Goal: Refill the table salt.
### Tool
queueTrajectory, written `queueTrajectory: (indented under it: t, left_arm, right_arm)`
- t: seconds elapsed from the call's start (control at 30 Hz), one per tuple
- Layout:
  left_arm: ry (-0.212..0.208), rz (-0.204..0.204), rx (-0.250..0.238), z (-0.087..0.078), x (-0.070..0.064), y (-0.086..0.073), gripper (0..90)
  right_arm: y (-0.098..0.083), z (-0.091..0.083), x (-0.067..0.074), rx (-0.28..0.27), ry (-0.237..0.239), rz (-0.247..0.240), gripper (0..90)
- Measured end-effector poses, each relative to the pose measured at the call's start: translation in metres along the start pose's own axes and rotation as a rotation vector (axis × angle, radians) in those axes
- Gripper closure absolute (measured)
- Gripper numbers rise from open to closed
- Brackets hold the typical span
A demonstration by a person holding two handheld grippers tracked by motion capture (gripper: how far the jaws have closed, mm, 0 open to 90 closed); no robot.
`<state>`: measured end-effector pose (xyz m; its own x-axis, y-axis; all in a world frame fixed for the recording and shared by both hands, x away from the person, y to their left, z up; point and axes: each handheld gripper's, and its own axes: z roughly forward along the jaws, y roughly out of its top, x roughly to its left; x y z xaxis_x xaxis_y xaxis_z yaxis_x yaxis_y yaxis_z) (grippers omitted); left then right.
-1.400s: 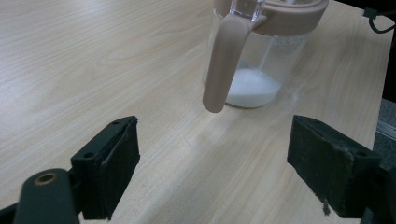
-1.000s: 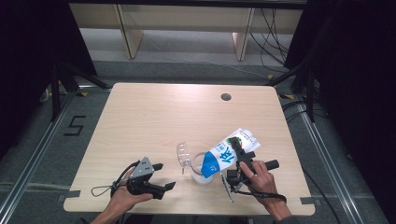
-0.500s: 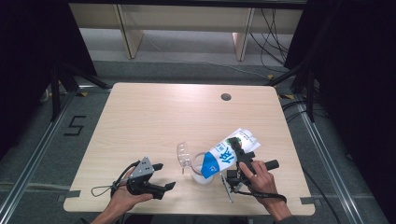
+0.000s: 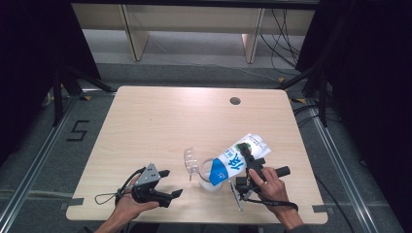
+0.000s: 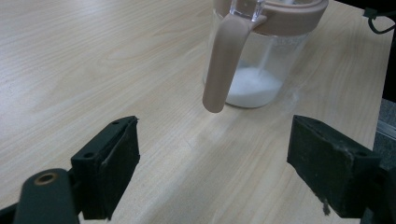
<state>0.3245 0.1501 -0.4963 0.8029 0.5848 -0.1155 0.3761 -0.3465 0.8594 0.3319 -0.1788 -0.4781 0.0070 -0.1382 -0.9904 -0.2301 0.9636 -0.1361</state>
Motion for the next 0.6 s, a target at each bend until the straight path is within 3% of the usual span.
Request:
queueTrajectory:
  t: [0.3,0.37,0.4,0.6]
  left_arm:
    - [0.0,0.0,0.0,0.0001,0.0001,0.0,16.2]
    - [0.0,0.0,-0.001,0.0,0.0002,0.0001,16.2]
    - [0.0,-0.001,-0.001,0.0,0.0002,0.0,16.2]
    - [0.0,0.0,0.0,0.0001,0.0001,0.0001,16.2]
  right_arm:
    - [-0.0003,0.0004,0.0,-0.005,0.0,0.006,55.9]
    - [-0.0006,0.0005,0.0018,-0.002,0.006,0.028,55.9]
    - [-0.0003,0.0003,0.0001,-0.004,0.0,0.008,55.9]
    - [-0.0004,0.0003,-0.0001,-0.004,-0.001,0.008,56.1]
